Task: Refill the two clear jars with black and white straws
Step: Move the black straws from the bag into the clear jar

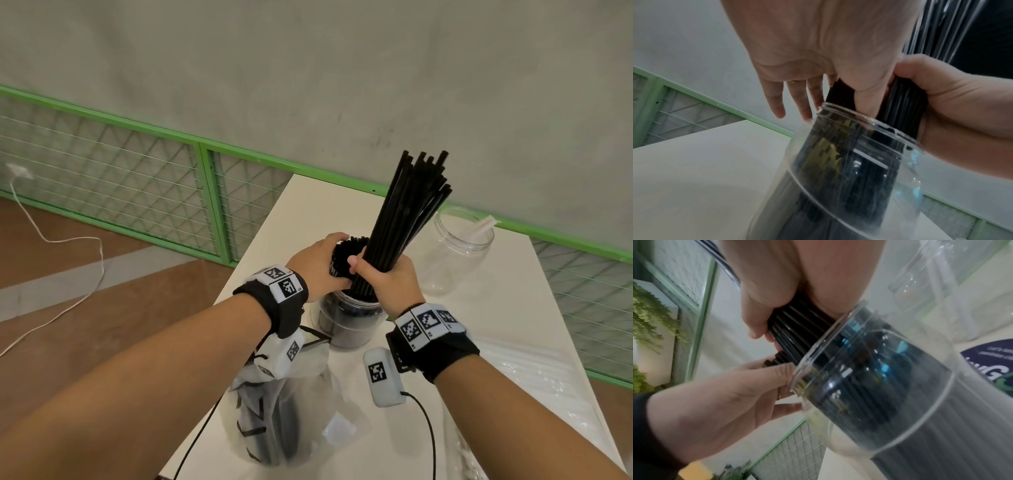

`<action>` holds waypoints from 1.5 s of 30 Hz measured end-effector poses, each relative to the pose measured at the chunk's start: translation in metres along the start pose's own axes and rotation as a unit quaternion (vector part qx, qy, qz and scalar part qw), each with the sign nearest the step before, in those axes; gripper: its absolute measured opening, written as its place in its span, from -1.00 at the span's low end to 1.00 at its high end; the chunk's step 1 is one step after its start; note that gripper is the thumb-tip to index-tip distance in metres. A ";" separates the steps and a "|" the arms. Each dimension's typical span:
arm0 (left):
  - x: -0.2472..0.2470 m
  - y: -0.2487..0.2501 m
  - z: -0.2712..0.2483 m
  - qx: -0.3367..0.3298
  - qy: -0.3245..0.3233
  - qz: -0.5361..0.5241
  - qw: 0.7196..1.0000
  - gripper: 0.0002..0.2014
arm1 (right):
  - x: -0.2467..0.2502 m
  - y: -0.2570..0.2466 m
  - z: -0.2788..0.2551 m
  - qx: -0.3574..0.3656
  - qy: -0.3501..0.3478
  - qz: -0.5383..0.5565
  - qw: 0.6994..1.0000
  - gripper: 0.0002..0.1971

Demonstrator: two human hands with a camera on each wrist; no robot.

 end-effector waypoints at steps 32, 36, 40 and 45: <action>-0.002 0.045 -0.019 -0.037 0.126 0.081 0.988 -0.21 | 0.018 -0.061 -0.025 0.107 0.035 -0.116 0.987 -0.74; 0.009 0.011 -0.035 -0.012 0.139 0.049 0.989 -0.08 | 0.012 -0.055 -0.030 0.148 0.054 -0.143 0.977 -0.32; 0.008 -0.019 -0.044 0.019 0.103 0.006 0.994 -0.09 | 0.003 -0.058 -0.033 0.207 0.033 -0.211 0.955 -0.17; -0.006 -0.029 -0.046 0.056 0.029 -0.018 0.998 -0.06 | -0.039 -0.020 -0.033 0.148 -0.147 -0.509 0.835 -0.36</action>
Point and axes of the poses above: each hand's wrist, its own z-axis towards the middle knuckle, its own x-axis out of the back of the hand, y = z × x, the point moved 10 cm from there along z, towards the middle knuckle, and after that the axes turned 4 degrees about -z, right-handed, at the moved point
